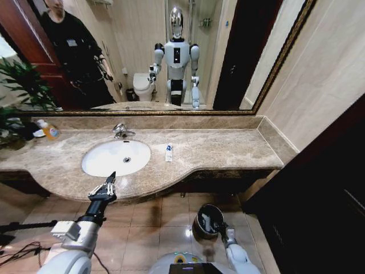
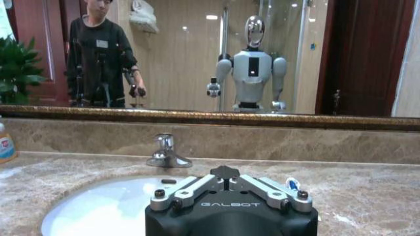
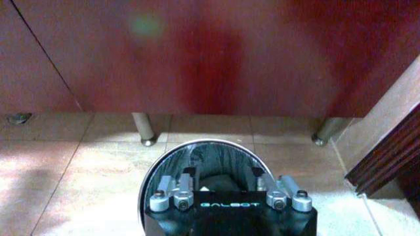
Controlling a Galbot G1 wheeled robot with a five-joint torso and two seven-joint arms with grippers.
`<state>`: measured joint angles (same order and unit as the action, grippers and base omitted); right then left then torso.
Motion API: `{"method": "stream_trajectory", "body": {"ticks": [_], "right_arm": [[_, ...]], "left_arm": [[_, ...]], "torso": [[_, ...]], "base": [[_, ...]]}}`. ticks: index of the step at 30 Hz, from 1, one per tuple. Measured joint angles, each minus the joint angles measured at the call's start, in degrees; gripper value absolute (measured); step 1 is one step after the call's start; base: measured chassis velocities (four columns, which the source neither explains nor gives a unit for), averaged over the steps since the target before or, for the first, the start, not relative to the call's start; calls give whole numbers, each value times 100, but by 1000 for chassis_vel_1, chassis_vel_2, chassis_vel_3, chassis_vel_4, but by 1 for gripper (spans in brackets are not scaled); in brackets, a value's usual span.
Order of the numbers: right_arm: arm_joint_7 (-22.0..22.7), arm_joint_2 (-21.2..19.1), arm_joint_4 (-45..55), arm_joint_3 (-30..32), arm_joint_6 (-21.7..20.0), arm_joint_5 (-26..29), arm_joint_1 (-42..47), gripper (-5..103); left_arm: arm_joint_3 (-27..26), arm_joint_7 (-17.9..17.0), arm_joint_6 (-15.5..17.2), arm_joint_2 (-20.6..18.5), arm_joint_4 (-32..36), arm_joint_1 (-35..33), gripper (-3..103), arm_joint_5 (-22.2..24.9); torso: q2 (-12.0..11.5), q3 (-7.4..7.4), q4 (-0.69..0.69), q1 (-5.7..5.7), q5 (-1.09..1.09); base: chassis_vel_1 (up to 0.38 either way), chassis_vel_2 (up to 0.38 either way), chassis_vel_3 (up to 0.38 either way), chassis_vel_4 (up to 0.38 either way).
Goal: Pick up the trash from the sink and place it in the trash bin.
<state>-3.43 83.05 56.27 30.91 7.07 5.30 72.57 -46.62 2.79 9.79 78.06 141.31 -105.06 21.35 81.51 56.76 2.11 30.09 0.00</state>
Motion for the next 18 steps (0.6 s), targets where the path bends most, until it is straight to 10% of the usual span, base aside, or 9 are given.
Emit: {"method": "stream_trajectory", "body": {"ticks": [9, 18], "right_arm": [[5, 6, 167, -3, 2, 20, 114, 88], [15, -1, 329, -2, -20, 47, 210, 100]], "left_arm": [[0, 0, 0, 0, 0, 0, 0, 0], [0, 0, 0, 0, 0, 0, 0, 0]], "torso": [[0, 0, 0, 0, 0], [0, 0, 0, 0, 0]], "base": [[0, 0, 0, 0], [0, 0, 0, 0]]}}
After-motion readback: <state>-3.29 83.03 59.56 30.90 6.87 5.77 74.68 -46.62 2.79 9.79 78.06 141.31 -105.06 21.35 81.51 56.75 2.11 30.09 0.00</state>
